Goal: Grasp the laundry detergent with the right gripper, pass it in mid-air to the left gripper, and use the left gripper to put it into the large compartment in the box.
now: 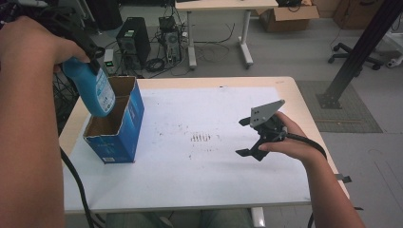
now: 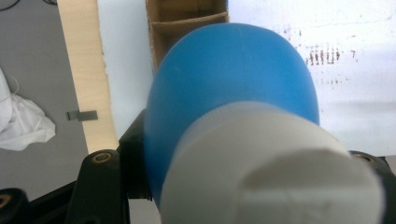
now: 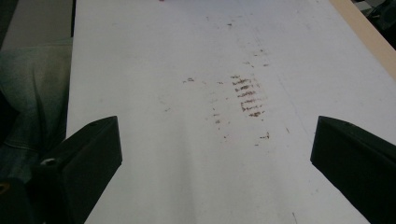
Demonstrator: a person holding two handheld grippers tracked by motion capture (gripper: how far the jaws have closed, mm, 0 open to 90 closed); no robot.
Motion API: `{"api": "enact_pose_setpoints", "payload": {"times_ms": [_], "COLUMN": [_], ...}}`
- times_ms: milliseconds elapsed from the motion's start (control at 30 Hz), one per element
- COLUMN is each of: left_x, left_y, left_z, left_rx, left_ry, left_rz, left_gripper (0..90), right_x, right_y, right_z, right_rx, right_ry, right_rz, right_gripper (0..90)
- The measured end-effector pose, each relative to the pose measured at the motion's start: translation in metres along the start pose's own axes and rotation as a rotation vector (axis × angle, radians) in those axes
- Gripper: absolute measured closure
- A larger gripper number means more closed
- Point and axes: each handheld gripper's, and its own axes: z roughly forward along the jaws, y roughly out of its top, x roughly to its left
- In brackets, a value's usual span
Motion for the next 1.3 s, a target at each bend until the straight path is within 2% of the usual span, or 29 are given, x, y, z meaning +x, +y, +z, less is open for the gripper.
{"api": "enact_pose_setpoints", "payload": {"times_ms": [200,233,467,500,900,1300], "left_x": [0.004,0.005,0.013,0.013,0.016,0.023], "left_y": [0.005,0.005,0.008,0.008,0.010,0.009], "left_z": [0.011,0.014,0.033,0.036,0.068,0.091], "left_rx": [0.011,0.012,0.025,0.026,0.057,0.051], "left_ry": [0.003,0.000,-0.002,-0.006,-0.012,-0.016], "left_rz": [-0.008,-0.020,-0.032,-0.043,-0.044,-0.050], "left_gripper": [38.1,38.1,38.2,38.1,38.1,38.1], "right_x": [-0.001,-0.001,-0.002,-0.002,-0.002,-0.004], "right_y": [-0.002,-0.002,-0.003,-0.003,0.000,-0.001], "right_z": [0.002,0.002,0.005,0.006,0.006,0.002], "right_rx": [0.006,0.007,0.015,0.015,0.019,0.022], "right_ry": [0.001,0.000,0.003,0.002,0.006,0.005], "right_rz": [0.005,0.007,0.008,0.010,-0.001,0.006], "right_gripper": [2.1,2.1,2.2,2.1,2.3,2.3]}}
